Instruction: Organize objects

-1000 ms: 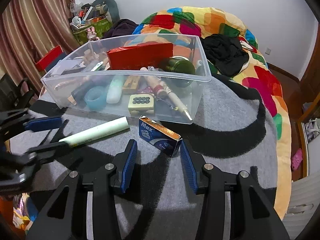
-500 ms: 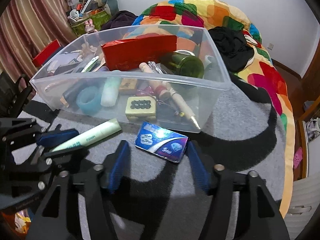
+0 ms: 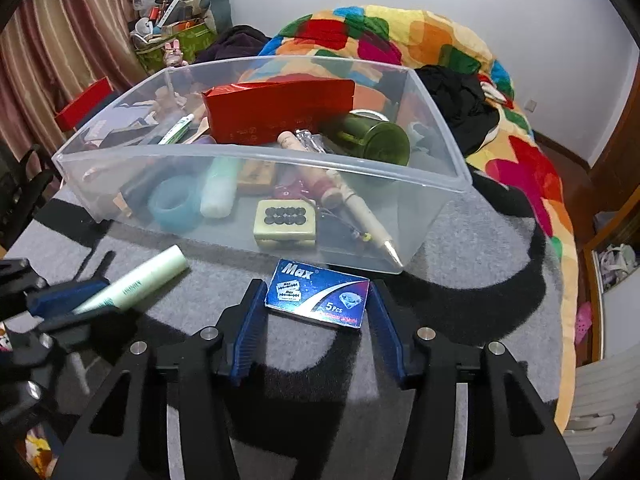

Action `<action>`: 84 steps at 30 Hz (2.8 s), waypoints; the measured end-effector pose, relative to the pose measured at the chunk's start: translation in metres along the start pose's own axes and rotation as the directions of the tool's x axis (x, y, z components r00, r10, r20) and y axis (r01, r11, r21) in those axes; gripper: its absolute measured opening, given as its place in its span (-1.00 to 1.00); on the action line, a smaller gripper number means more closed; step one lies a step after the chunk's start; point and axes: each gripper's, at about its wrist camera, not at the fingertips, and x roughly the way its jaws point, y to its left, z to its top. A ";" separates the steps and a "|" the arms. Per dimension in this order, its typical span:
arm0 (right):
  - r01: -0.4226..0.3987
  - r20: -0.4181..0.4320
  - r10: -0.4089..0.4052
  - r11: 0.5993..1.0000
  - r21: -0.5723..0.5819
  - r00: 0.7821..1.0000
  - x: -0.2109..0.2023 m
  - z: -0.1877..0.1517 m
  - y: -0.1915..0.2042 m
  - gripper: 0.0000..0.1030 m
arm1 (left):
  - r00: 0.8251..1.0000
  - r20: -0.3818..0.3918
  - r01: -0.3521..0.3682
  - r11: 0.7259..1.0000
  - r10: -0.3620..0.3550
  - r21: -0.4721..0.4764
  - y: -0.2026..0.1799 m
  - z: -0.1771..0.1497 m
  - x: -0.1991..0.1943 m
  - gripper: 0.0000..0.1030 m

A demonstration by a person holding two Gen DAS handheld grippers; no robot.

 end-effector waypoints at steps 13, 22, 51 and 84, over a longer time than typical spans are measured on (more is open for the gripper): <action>-0.095 0.123 0.091 0.995 0.023 0.988 -0.051 -0.003 0.000 -0.07 | 0.990 0.140 0.033 0.999 -0.028 -0.029 0.002 0.012 -0.053 -0.72; -0.116 0.253 0.106 0.993 0.022 0.962 -0.088 0.022 0.007 -0.07 | 0.970 0.241 0.026 0.997 -0.008 -0.072 0.016 0.033 -0.079 -0.72; -0.137 0.122 0.136 0.991 0.003 0.983 -0.012 0.074 0.027 0.00 | 0.986 0.155 -0.022 0.969 0.062 -0.247 0.076 0.072 -0.006 -0.70; -0.055 0.372 0.070 0.997 -0.051 0.925 -0.100 -0.002 0.020 0.97 | 0.934 0.319 -0.119 0.981 0.163 -0.151 0.022 0.023 -0.062 0.86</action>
